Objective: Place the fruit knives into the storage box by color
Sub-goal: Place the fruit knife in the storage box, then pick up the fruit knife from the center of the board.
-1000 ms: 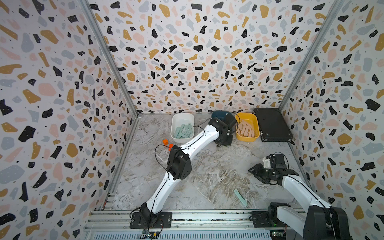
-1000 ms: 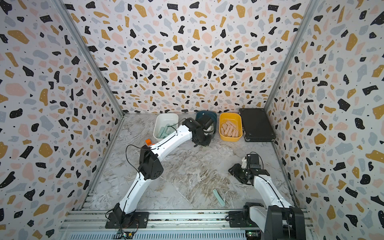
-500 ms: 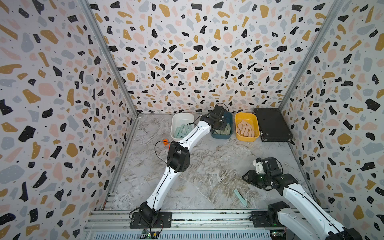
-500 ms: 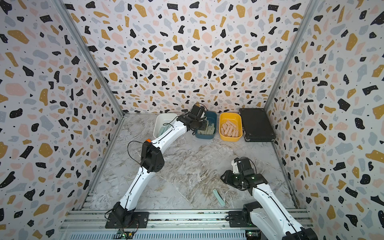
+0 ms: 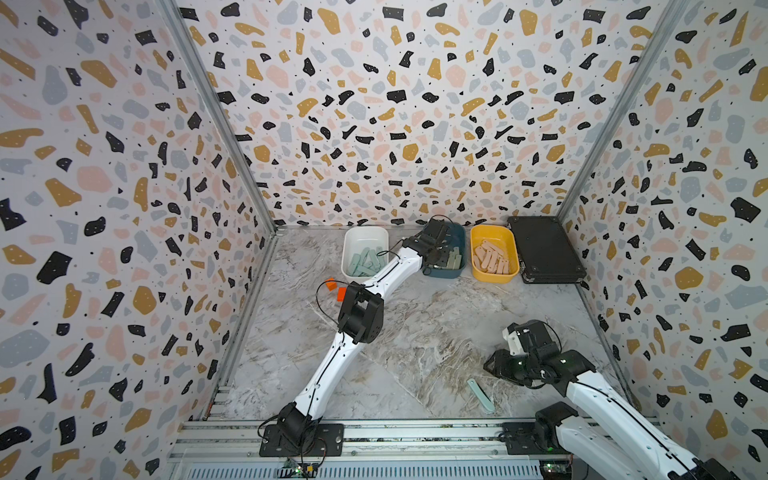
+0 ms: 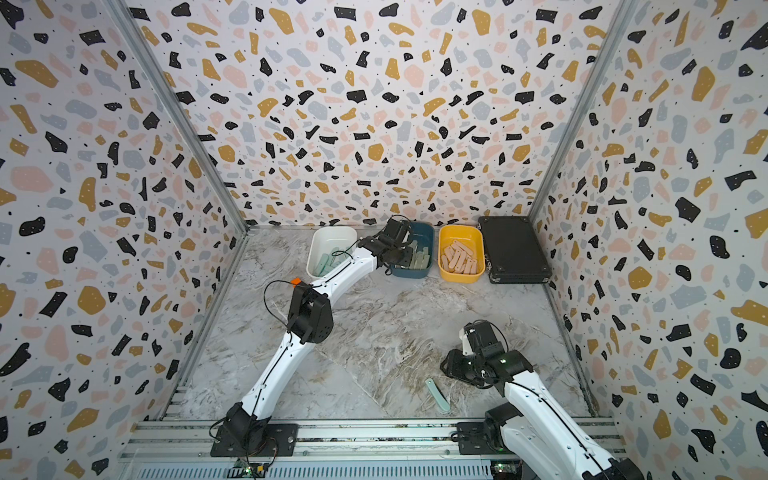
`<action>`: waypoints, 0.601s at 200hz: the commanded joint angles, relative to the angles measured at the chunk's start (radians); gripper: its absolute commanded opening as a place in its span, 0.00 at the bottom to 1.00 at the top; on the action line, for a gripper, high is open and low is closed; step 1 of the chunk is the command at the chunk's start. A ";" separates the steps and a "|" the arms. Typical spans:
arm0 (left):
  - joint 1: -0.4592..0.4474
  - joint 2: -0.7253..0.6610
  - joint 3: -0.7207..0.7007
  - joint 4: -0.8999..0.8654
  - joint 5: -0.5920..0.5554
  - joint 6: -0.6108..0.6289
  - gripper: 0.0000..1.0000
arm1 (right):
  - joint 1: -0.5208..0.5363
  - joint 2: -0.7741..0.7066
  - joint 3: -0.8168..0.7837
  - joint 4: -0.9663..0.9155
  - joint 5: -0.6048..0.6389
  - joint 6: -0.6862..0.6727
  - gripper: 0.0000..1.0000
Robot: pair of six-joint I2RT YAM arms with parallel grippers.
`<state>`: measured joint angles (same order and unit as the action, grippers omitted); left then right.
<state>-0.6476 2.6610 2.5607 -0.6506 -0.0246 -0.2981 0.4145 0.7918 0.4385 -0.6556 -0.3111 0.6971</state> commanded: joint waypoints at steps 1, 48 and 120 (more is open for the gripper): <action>0.001 -0.128 -0.016 -0.082 0.075 -0.057 0.58 | 0.056 0.009 0.009 -0.053 0.061 0.018 0.47; -0.035 -0.424 -0.269 -0.119 0.242 -0.171 0.82 | 0.241 0.061 0.032 -0.114 0.179 0.050 0.48; -0.053 -0.763 -0.716 -0.009 0.397 -0.249 0.93 | 0.484 0.162 0.045 -0.135 0.315 0.135 0.53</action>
<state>-0.7074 1.9369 1.9568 -0.7078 0.3096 -0.5102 0.8284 0.9112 0.4461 -0.7563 -0.0795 0.7776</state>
